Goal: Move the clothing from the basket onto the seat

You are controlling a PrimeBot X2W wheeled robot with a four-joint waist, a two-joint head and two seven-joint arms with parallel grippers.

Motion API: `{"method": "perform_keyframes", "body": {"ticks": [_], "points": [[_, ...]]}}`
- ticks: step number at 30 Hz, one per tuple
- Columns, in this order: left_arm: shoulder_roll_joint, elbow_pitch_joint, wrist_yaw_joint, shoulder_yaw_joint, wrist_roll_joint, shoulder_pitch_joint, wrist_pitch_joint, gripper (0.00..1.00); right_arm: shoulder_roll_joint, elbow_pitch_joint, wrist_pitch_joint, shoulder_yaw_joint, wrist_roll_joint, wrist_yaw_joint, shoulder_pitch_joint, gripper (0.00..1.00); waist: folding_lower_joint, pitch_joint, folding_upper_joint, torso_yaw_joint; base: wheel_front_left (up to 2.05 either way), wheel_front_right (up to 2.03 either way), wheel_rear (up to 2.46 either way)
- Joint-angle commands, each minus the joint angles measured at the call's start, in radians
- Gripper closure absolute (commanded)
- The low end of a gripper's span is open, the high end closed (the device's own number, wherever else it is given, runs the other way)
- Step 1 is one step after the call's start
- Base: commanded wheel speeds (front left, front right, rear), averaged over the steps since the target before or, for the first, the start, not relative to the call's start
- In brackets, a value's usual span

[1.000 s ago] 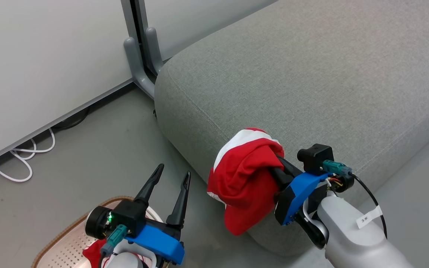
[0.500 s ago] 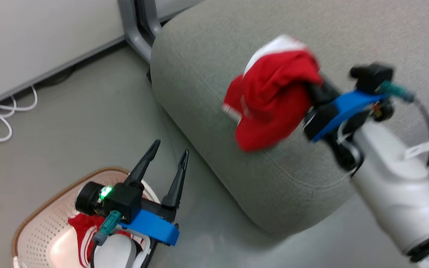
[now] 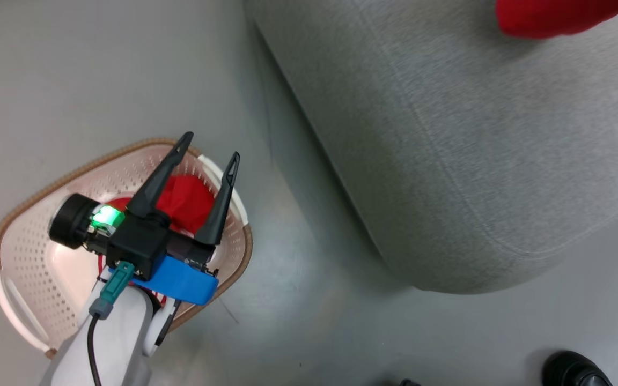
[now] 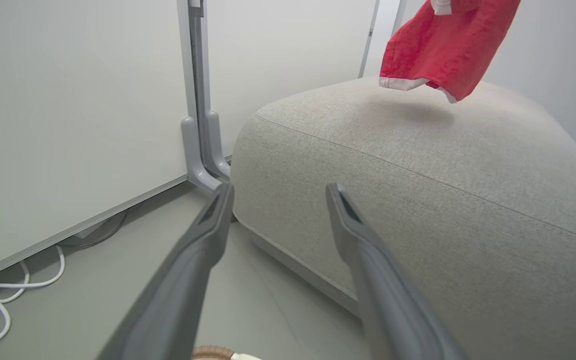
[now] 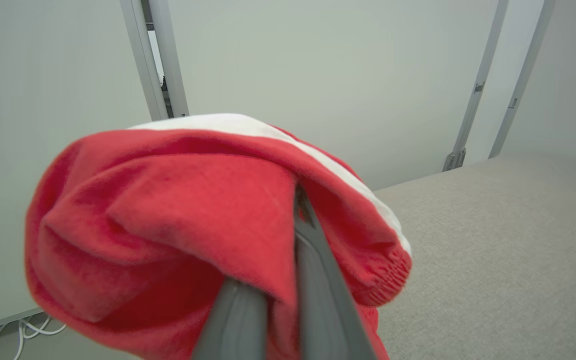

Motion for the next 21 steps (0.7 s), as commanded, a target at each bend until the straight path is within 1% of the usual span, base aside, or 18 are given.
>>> {"method": "perform_keyframes", "body": {"ticks": [1, 3, 6, 10, 14, 18, 21], "points": [[0.01, -0.015, 0.001, 0.004, 0.004, -0.022, 0.003, 0.0, -0.018, 0.0, -0.01, -0.022, 0.009, 0.0, -0.014, 1.0, -0.0004, 0.088, 0.0, 0.054, 0.0, 0.0, 0.0], [0.025, -0.036, 0.004, 0.01, 0.007, -0.03, 0.011, 0.0, -0.03, 0.012, -0.012, -0.051, 0.007, 0.0, -0.012, 1.0, -0.0004, 0.115, 0.0, 0.059, 0.0, 0.0, 0.0], [0.039, -0.065, 0.008, 0.014, 0.011, -0.03, 0.02, 0.0, -0.029, 0.037, -0.013, -0.095, -0.003, 0.0, 0.013, 1.0, -0.0004, 0.141, 0.0, 0.066, 0.0, 0.0, 0.0], [0.046, -0.089, 0.012, 0.009, 0.009, -0.021, 0.027, 0.0, -0.009, 0.041, -0.014, -0.183, -0.047, 0.0, 0.067, 1.0, -0.0004, 0.156, 0.0, 0.077, 0.0, 0.0, 0.0], [0.045, -0.089, 0.012, -0.003, 0.002, -0.012, 0.028, 0.0, 0.007, 0.028, -0.014, -0.272, -0.123, 0.0, 0.143, 1.0, -0.0004, 0.152, 0.0, 0.093, 0.0, 0.0, 0.0], [0.049, -0.08, 0.014, -0.003, -0.005, -0.005, 0.026, 0.0, 0.033, 0.055, -0.014, -0.332, -0.167, 0.0, 0.188, 1.0, -0.0004, 0.14, 0.0, 0.099, 0.0, 0.0, 0.0], [0.05, -0.08, 0.016, -0.005, -0.009, -0.002, 0.024, 0.0, 0.054, 0.074, -0.014, -0.351, -0.189, 0.0, 0.199, 1.0, -0.0004, 0.131, 0.0, 0.095, 0.0, 0.0, 0.0]]}}
